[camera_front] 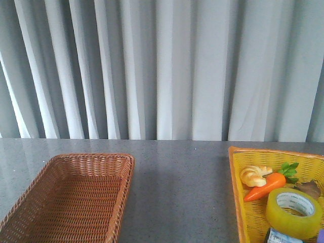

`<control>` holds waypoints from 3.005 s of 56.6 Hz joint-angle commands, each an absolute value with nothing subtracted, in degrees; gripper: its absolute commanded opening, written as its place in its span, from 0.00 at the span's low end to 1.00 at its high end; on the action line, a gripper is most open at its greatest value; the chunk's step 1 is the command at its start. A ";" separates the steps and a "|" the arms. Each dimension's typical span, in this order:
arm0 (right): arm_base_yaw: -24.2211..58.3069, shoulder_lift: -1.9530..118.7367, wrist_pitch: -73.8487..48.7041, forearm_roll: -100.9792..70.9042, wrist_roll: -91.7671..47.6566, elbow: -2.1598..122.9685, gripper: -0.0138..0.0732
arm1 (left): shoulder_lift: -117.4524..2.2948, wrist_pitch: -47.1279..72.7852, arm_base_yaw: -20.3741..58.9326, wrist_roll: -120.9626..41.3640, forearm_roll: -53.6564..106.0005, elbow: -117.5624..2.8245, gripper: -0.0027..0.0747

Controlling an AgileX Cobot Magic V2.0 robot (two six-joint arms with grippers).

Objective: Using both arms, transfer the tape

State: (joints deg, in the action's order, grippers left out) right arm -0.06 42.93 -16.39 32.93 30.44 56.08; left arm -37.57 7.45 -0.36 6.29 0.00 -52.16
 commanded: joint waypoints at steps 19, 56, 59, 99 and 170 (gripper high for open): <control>3.16 58.21 -21.11 35.01 30.08 62.15 0.15 | -55.07 11.85 0.83 6.83 0.36 -60.06 0.03; 3.16 60.35 -28.91 29.45 29.18 62.15 0.71 | -63.00 13.52 1.36 8.87 5.09 -60.33 0.29; 3.16 60.50 -29.38 29.51 29.35 62.15 0.80 | -63.00 13.54 1.36 8.87 4.88 -60.33 0.38; 3.16 63.02 -25.92 28.62 27.22 64.06 0.81 | -64.67 11.96 1.36 8.21 4.83 -60.26 0.74; -4.37 104.13 -54.12 12.67 5.59 89.75 0.79 | -67.69 16.60 1.36 8.21 4.83 -60.26 0.68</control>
State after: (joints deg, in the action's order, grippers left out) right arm -4.06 105.79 -56.64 10.92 6.74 87.81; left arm -68.65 20.38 0.91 7.98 4.25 -58.35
